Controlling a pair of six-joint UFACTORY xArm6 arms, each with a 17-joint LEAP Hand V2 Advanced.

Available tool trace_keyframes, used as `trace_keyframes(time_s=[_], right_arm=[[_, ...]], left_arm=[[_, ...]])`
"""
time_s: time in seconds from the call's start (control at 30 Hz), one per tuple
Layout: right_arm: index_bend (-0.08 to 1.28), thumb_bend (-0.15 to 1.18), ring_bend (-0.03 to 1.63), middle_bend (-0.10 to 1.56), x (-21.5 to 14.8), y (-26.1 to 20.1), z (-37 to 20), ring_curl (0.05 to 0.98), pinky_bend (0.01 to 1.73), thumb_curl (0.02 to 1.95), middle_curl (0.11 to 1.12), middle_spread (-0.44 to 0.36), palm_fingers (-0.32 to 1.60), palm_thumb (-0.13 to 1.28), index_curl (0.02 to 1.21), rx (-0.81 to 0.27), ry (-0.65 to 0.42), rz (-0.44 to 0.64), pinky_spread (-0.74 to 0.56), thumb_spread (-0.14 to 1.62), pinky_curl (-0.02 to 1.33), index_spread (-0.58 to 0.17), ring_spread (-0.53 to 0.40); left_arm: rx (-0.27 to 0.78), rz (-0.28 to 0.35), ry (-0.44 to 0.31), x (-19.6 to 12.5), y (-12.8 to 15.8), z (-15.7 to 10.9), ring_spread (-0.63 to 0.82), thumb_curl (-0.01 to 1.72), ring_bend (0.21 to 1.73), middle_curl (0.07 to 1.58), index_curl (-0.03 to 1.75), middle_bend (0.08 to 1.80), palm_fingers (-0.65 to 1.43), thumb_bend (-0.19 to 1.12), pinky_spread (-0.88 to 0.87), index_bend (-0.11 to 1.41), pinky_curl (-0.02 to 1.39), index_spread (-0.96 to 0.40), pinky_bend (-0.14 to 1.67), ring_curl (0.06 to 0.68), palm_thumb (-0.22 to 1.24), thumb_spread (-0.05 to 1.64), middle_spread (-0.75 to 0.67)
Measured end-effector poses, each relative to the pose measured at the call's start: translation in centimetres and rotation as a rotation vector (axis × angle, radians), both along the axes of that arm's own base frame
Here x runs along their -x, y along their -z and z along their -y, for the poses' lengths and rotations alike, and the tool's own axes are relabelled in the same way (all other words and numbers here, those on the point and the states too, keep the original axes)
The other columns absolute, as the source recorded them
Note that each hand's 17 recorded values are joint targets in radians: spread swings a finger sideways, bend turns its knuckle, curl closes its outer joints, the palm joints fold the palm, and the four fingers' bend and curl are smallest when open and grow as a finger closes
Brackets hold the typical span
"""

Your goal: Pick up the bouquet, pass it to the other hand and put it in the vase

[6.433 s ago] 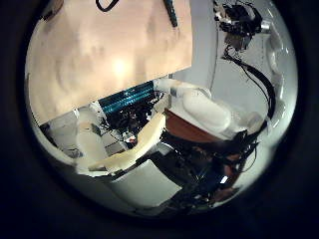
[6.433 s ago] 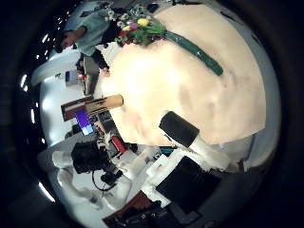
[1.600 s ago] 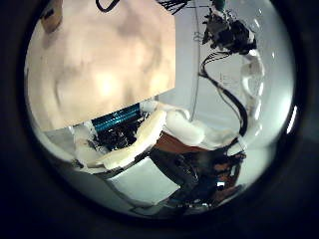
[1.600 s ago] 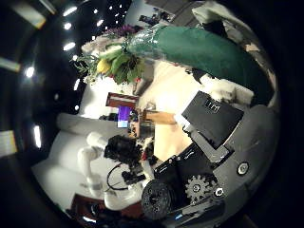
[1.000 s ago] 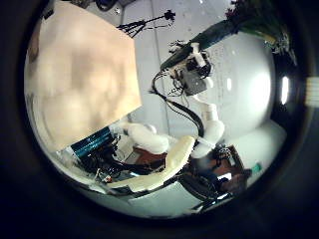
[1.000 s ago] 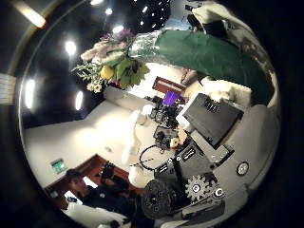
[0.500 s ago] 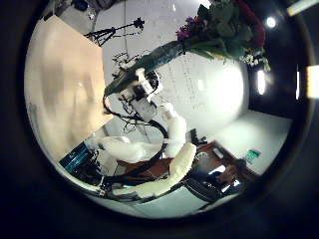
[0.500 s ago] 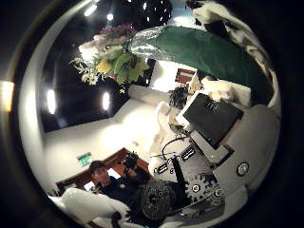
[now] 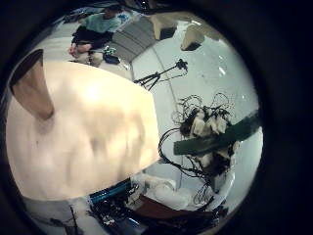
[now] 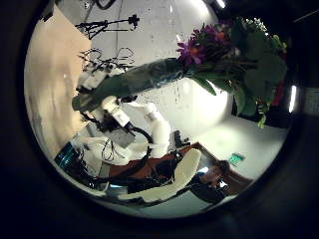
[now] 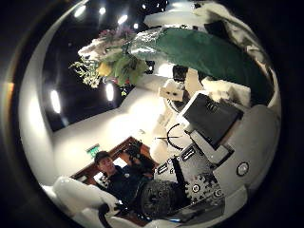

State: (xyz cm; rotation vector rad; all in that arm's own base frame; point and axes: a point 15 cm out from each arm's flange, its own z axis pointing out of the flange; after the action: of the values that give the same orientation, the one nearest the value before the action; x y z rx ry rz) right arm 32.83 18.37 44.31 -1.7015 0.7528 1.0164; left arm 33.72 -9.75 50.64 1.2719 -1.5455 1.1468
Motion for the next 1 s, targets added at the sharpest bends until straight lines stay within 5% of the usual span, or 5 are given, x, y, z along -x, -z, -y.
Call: trace_keyframes(time_s=[0.4, 0.6, 0.63, 0.8, 1.0], right_arm=[[1.01, -0.02, 1.44, 1.37, -0.3, 2.7, -2.6, 0.638, 1.12, 0.95, 0.77, -0.129, 1.12, 1.18, 1.08, 0.057, -0.039, -0.011, -0.27, 0.19, 0.95, -0.295, -0.193], [1.01, -0.02, 1.44, 1.38, -0.9, 3.2, -3.4, 0.642, 1.11, 0.95, 0.77, -0.129, 1.12, 1.18, 1.08, 0.074, -0.029, -0.005, -0.28, 0.19, 0.97, -0.295, -0.187], [1.02, -0.02, 1.44, 1.38, -1.0, 3.3, -3.5, 0.643, 1.11, 0.95, 0.78, -0.129, 1.12, 1.18, 1.08, 0.077, -0.025, -0.003, -0.28, 0.19, 0.97, -0.295, -0.187], [1.02, -0.02, 1.44, 1.37, -1.4, 3.5, -3.4, 0.647, 1.11, 0.95, 0.78, -0.131, 1.12, 1.17, 1.08, 0.087, -0.008, -0.003, -0.28, 0.19, 0.98, -0.294, -0.187], [0.99, -0.02, 1.43, 1.34, -2.9, 4.1, -2.9, 0.647, 1.14, 0.92, 0.78, -0.135, 1.12, 1.09, 1.07, 0.116, 0.049, 0.014, -0.28, 0.43, 0.97, -0.295, -0.189]], left_arm=[[0.035, -0.067, 0.123, 0.0, 0.2, 1.4, 0.42, 0.34, 0.67, 0.40, 0.26, 0.55, 0.30, -0.04, 0.45, 0.15, 0.29, 0.29, 0.24, 0.154, 0.19, 0.74, 0.14], [0.099, -0.115, 0.166, -0.1, -0.2, 2.4, 0.05, 0.35, 0.80, 0.55, 0.28, 0.93, 0.55, -0.01, 0.25, 0.16, 0.27, 0.16, 0.21, 0.171, 0.33, 0.79, -0.20], [0.108, -0.123, 0.168, -0.1, -0.3, 2.4, -0.13, 0.36, 0.89, 0.60, 0.28, 0.98, 0.62, 0.00, 0.09, 0.15, 0.29, 0.11, 0.31, 0.201, 0.42, 0.83, -0.28], [0.148, -0.133, 0.175, -0.1, -0.9, 2.6, -0.44, 0.39, 1.25, 0.70, 0.17, 0.98, 0.95, 0.03, -0.51, 0.11, 0.44, -0.02, 0.91, 0.347, 0.71, 0.90, -0.41], [0.238, -0.077, 0.093, -1.7, -2.5, 2.0, -0.44, 0.49, 1.39, 0.88, 0.08, 0.92, 1.13, 0.02, -0.62, 0.34, 0.56, -0.25, 1.19, 0.472, 1.00, 0.78, -0.53]])
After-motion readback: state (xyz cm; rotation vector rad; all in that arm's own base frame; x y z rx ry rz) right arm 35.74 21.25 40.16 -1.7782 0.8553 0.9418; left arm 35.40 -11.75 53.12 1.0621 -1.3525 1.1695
